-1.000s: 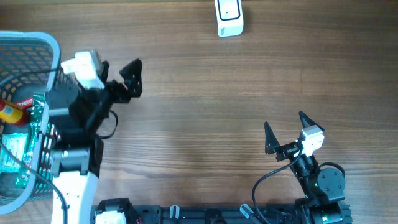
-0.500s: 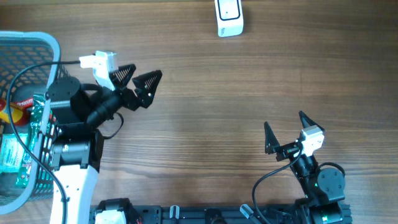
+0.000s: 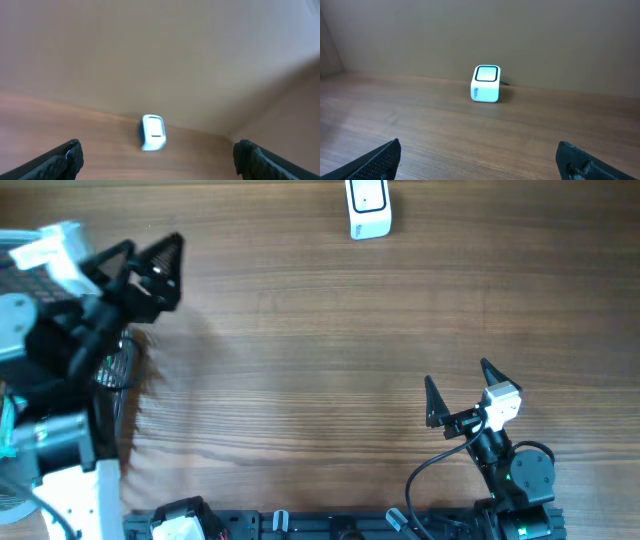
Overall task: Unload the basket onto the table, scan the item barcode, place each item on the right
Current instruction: 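Reach the left gripper into the basket and grasp the red sauce bottle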
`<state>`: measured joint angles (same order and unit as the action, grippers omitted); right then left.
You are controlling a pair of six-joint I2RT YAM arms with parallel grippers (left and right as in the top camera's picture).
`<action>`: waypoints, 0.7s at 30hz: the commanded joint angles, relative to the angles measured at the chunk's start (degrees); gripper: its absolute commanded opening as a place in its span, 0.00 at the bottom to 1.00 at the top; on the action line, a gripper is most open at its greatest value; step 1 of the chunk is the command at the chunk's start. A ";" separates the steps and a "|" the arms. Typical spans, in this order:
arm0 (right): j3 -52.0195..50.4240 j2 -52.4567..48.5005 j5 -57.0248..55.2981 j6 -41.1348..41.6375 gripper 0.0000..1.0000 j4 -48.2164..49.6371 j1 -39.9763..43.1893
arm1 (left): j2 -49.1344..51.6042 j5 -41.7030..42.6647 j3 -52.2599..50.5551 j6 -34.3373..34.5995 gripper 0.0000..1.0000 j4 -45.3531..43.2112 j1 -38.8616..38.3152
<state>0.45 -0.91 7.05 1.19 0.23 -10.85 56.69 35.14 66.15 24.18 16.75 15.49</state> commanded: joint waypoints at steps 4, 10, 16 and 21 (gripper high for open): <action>-0.11 0.11 0.42 -0.11 1.00 0.15 -0.22 | -0.44 -26.34 11.87 0.02 1.00 18.99 2.43; -0.11 0.11 0.42 -0.11 1.00 0.15 -0.22 | 0.20 -55.93 16.00 2.54 1.00 33.00 2.43; -0.13 0.11 0.42 -0.11 1.00 0.15 -0.22 | 7.43 -61.90 16.02 5.09 1.00 32.06 7.04; -0.13 0.11 0.42 -0.11 1.00 0.15 -0.22 | 14.43 -51.28 16.11 6.88 1.00 32.28 18.60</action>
<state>0.45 -0.91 7.05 1.19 0.23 -10.85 67.57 -21.93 81.54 28.58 48.88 27.49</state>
